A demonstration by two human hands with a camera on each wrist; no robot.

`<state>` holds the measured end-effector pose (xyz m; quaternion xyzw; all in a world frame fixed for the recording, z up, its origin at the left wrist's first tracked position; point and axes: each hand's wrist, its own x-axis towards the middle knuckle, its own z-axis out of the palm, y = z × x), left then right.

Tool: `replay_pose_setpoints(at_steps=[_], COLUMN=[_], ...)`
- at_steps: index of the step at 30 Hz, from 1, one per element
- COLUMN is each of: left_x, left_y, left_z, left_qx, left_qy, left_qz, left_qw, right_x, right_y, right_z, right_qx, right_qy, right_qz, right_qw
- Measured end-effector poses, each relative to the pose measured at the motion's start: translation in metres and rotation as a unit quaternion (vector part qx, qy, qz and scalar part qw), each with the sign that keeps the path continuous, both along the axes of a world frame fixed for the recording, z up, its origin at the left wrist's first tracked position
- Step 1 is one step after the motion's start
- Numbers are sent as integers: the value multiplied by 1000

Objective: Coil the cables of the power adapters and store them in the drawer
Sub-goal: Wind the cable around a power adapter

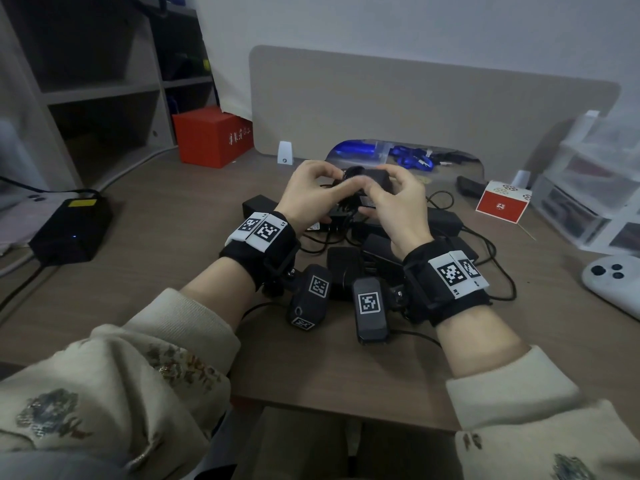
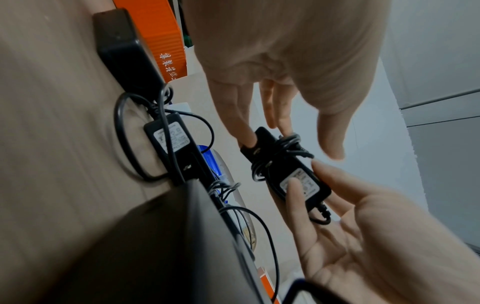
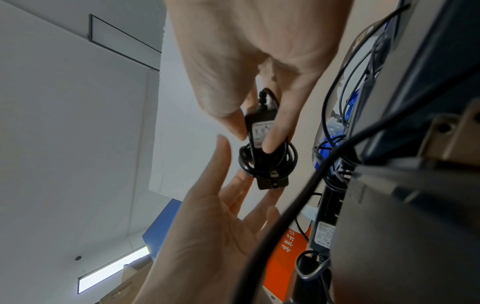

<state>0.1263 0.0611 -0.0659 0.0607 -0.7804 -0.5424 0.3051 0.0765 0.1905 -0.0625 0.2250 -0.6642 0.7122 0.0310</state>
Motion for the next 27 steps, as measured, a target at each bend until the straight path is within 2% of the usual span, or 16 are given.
replay_pose_setpoints(at_steps=[6, 17, 20, 23, 27], left_x=[1, -3, -3, 0, -2], left_y=[0, -7, -6, -2, -3], left_z=[0, -4, -4, -1, 0], left_qx=[-14, -98, -67, 19, 76], left_qy=[-10, -9, 10, 47, 42], left_qz=[-11, 37, 31, 7, 8], left_qw=[1000, 994, 997, 999, 996], right_x=[1, 5, 5, 6, 10], right_y=[-1, -1, -2, -1, -2], right_z=[2, 2, 3, 5, 7], right_qx=[-2, 5, -3, -15, -16], right_qy=[-2, 10, 7, 7, -3], right_qz=[-3, 1, 0, -12, 6], right_qw=[1000, 1000, 1000, 1000, 1000])
